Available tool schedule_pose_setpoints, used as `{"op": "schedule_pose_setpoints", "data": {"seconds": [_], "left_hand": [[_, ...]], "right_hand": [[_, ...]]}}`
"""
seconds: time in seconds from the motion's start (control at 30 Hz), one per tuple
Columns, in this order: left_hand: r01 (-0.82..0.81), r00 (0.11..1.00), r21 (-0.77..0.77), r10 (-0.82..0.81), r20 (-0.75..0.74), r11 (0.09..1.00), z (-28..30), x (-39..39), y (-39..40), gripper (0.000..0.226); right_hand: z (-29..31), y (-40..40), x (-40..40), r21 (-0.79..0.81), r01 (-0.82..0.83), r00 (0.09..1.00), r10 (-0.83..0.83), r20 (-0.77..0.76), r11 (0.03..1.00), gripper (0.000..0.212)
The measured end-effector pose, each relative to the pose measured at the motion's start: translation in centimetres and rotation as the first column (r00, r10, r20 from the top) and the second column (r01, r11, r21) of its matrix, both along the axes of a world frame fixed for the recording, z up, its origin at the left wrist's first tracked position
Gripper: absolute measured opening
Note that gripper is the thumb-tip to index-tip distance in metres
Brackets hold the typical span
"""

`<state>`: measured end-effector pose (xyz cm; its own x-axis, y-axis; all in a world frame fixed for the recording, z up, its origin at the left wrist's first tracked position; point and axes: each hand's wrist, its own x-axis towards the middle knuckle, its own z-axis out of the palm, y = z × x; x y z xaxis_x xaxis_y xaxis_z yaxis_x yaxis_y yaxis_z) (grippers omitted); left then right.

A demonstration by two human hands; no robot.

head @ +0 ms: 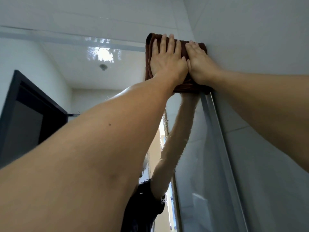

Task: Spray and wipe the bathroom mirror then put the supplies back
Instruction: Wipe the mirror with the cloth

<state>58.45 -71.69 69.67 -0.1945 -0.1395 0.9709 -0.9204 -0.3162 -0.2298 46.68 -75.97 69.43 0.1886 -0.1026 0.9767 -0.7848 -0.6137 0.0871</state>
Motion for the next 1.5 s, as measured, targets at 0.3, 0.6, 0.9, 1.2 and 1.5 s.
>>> {"op": "schedule_pose_setpoints", "data": {"seconds": [0.3, 0.6, 0.9, 1.2, 1.5], "left_hand": [[0.012, 1.000, 0.000, -0.012, 0.000, 1.000, -0.6, 0.1, 0.0, 0.063], [0.031, 0.999, -0.024, -0.032, -0.024, 0.999, -6.0, -0.1, 0.1, 0.063], [0.076, 0.997, 0.014, -0.076, 0.010, 0.997, -13.8, 0.3, -0.1, 0.064], [0.148, 0.989, 0.041, -0.148, 0.017, 0.988, -21.1, 0.5, -0.1, 0.065], [0.216, 0.976, 0.102, -0.219, 0.018, 0.971, -30.5, 0.7, 0.6, 0.063]], "right_hand": [[-0.5, -1.0, 1.3, -0.070, -0.080, 0.982, 0.091, 0.163, 0.994, 0.053], [-5.5, -1.7, 1.2, -0.127, -0.041, 0.987, 0.060, 0.147, 0.991, 0.057], [-14.1, -1.8, 1.6, -0.125, -0.032, 0.982, 0.055, 0.180, 0.992, 0.059], [-21.9, -1.6, 1.9, -0.121, -0.047, 0.973, 0.073, 0.218, 0.992, 0.058], [-31.8, -0.9, 2.4, -0.050, -0.063, 0.965, 0.074, 0.254, 0.997, 0.059]]}}
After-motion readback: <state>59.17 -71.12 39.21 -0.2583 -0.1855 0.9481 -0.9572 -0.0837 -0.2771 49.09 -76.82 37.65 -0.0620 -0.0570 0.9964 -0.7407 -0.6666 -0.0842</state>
